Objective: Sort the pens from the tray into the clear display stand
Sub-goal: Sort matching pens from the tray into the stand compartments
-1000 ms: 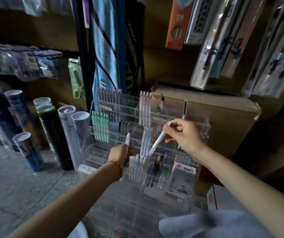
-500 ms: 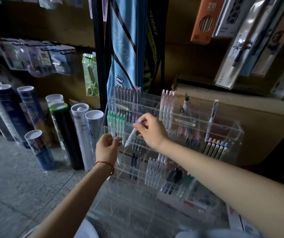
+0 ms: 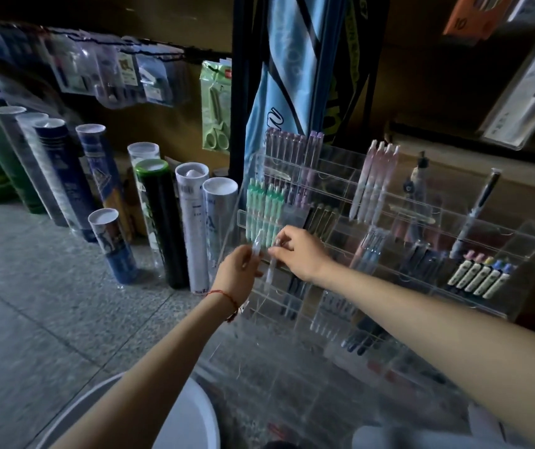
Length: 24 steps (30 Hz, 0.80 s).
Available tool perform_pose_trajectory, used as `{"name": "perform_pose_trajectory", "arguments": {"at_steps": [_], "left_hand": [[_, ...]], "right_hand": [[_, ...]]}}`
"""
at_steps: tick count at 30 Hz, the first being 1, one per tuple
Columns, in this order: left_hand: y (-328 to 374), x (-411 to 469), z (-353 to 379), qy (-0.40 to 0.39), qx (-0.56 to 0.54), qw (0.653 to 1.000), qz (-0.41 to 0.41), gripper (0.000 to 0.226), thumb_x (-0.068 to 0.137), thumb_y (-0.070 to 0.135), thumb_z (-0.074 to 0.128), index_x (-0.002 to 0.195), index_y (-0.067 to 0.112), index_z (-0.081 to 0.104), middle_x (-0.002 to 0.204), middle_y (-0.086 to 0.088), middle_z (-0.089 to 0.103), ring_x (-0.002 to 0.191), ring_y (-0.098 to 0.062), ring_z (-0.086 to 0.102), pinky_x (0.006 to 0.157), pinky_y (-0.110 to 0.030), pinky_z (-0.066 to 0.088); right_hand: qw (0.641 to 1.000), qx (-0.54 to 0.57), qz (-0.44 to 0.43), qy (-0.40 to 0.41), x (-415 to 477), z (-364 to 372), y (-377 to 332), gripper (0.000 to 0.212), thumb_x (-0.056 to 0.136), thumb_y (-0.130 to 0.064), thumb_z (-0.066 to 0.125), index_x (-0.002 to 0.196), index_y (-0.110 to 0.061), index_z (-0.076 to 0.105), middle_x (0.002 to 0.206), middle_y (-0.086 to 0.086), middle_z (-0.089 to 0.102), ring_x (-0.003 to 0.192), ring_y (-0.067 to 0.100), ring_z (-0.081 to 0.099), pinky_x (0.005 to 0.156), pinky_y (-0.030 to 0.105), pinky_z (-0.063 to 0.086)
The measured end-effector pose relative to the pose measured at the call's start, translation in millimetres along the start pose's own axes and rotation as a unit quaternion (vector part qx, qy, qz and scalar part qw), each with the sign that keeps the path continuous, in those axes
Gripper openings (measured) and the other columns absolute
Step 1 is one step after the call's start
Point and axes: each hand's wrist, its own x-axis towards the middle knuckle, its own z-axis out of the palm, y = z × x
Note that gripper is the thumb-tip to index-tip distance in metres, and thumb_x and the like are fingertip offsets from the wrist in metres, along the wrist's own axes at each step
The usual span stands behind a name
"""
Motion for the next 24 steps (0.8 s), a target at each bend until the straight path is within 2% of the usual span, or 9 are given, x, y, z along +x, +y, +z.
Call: {"name": "perform_pose_trajectory", "arguments": {"at_steps": [2, 4, 7, 8, 10, 11, 16, 19, 24], "left_hand": [[-2, 1, -5, 0.019, 0.000, 1.000, -0.004, 0.017, 0.097, 0.010, 0.043, 0.083, 0.012, 0.053, 0.082, -0.003, 0.057, 0.068, -0.011, 0.059, 0.074, -0.034, 0.051], [-6, 2, -12, 0.034, 0.026, 0.999, 0.008, 0.014, 0.097, 0.013, 0.041, 0.088, 0.010, 0.051, 0.087, -0.002, 0.058, 0.072, -0.015, 0.060, 0.068, -0.028, 0.048], [-12, 3, -18, 0.023, 0.052, 0.998, 0.005, 0.014, 0.098, 0.017, 0.041, 0.088, 0.012, 0.049, 0.096, -0.003, 0.060, 0.083, -0.024, 0.064, 0.071, -0.033, 0.049], [-13, 3, -18, 0.015, 0.058, 0.998, 0.005, 0.014, 0.098, 0.018, 0.042, 0.088, 0.012, 0.049, 0.097, -0.004, 0.060, 0.082, -0.023, 0.064, 0.068, -0.028, 0.049], [-14, 4, -17, 0.011, 0.062, 0.998, 0.004, 0.015, 0.098, 0.016, 0.042, 0.085, 0.012, 0.048, 0.099, -0.005, 0.060, 0.075, -0.017, 0.062, 0.058, -0.014, 0.044], [-14, 5, -17, 0.015, 0.055, 0.998, 0.001, 0.016, 0.097, 0.015, 0.042, 0.082, 0.013, 0.047, 0.100, -0.007, 0.061, 0.074, -0.015, 0.061, 0.056, -0.012, 0.042], [-14, 6, -19, 0.029, 0.016, 0.999, -0.016, 0.018, 0.097, 0.014, 0.042, 0.080, 0.017, 0.047, 0.108, -0.011, 0.064, 0.082, -0.023, 0.064, 0.068, -0.029, 0.046], [-15, 3, -19, 0.033, 0.004, 0.999, -0.022, 0.023, 0.097, 0.014, 0.042, 0.076, 0.020, 0.046, 0.105, -0.009, 0.063, 0.084, -0.023, 0.065, 0.075, -0.034, 0.049], [-18, 1, -19, 0.027, 0.017, 0.999, -0.021, 0.012, 0.095, 0.013, 0.048, 0.094, 0.008, 0.059, 0.097, -0.013, 0.067, 0.087, -0.026, 0.065, 0.085, -0.042, 0.052]], "right_hand": [[0.999, 0.006, -0.021, 0.042, 2, 0, -4, 0.008, 0.090, -0.016, 0.059, 0.085, -0.010, 0.056, 0.067, 0.002, 0.057, 0.053, 0.009, 0.045, 0.053, 0.022, 0.033], [0.994, 0.007, -0.051, 0.099, 7, -2, -12, 0.011, 0.091, -0.016, 0.058, 0.090, -0.005, 0.061, 0.071, 0.007, 0.062, 0.049, 0.005, 0.044, 0.048, 0.017, 0.032], [0.979, 0.009, -0.107, 0.175, 10, -7, -23, 0.014, 0.089, -0.016, 0.061, 0.088, -0.003, 0.059, 0.076, 0.010, 0.065, 0.059, 0.015, 0.056, 0.053, 0.022, 0.043], [0.977, 0.006, -0.114, 0.182, 10, -6, -23, 0.014, 0.089, -0.017, 0.061, 0.087, -0.003, 0.059, 0.078, 0.010, 0.065, 0.064, 0.018, 0.059, 0.057, 0.024, 0.046], [0.984, -0.011, -0.103, 0.147, 9, 0, -17, 0.016, 0.089, -0.018, 0.061, 0.086, -0.003, 0.058, 0.079, 0.011, 0.066, 0.068, 0.022, 0.060, 0.058, 0.025, 0.046], [0.990, -0.018, -0.085, 0.115, 8, 5, -12, 0.016, 0.089, -0.019, 0.062, 0.086, -0.004, 0.057, 0.080, 0.011, 0.066, 0.069, 0.023, 0.061, 0.059, 0.026, 0.047], [0.999, -0.012, -0.028, 0.036, 7, 21, 5, 0.016, 0.086, -0.018, 0.065, 0.079, -0.009, 0.053, 0.073, 0.005, 0.060, 0.071, 0.021, 0.058, 0.066, 0.032, 0.046], [0.998, -0.056, -0.014, -0.005, 7, 26, 9, 0.014, 0.088, -0.016, 0.062, 0.078, -0.012, 0.053, 0.072, 0.000, 0.059, 0.072, 0.018, 0.057, 0.061, 0.026, 0.044], [0.993, -0.117, 0.010, -0.030, 13, 31, 12, 0.011, 0.084, -0.018, 0.067, 0.085, -0.013, 0.057, 0.088, 0.005, 0.066, 0.083, 0.021, 0.062, 0.071, 0.031, 0.051]]}}
